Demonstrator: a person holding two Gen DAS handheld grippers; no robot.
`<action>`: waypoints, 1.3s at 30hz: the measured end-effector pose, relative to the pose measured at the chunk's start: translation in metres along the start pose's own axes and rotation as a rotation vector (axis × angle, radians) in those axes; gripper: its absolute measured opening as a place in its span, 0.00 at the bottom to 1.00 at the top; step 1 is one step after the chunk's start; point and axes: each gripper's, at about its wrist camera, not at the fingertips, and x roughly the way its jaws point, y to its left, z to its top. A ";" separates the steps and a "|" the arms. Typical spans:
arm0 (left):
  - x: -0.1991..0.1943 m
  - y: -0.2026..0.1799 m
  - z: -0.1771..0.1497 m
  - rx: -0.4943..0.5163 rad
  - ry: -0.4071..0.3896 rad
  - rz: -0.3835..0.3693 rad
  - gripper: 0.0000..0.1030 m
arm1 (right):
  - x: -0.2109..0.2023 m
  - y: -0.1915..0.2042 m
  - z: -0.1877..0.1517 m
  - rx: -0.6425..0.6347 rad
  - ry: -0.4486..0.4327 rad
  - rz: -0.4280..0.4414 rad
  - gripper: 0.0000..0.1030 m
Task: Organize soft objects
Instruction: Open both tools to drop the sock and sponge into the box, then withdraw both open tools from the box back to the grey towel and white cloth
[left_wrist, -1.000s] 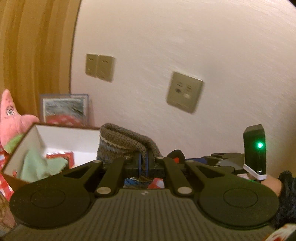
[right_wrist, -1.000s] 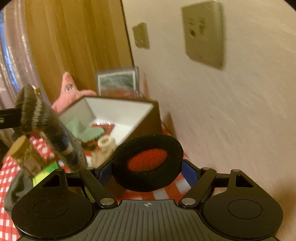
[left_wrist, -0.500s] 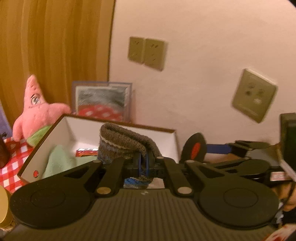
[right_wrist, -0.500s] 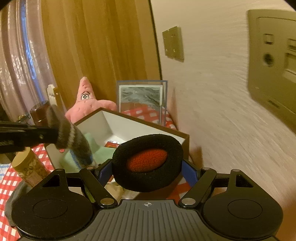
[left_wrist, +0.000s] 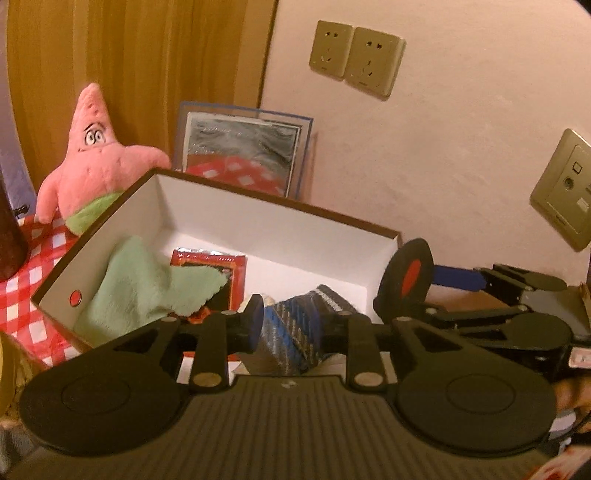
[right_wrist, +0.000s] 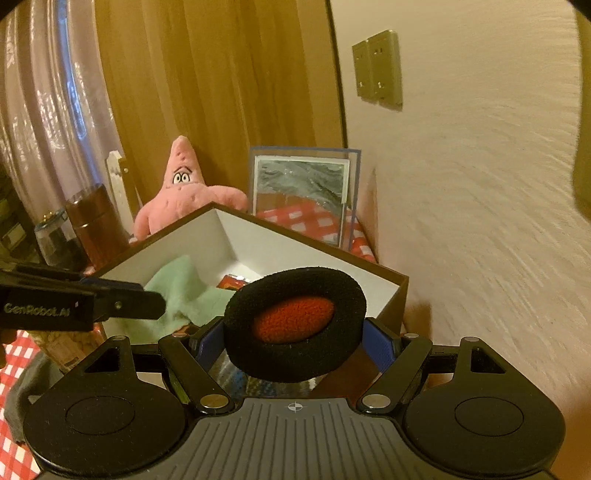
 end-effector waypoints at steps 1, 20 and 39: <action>0.000 0.001 -0.001 -0.004 0.003 0.003 0.25 | 0.003 0.000 0.001 -0.002 0.004 0.000 0.76; -0.013 0.011 -0.010 -0.034 0.018 0.041 0.41 | 0.013 0.008 0.002 -0.021 -0.002 0.011 0.90; -0.040 0.005 -0.025 -0.036 0.019 0.002 0.45 | -0.040 0.020 -0.021 0.048 -0.023 0.003 0.90</action>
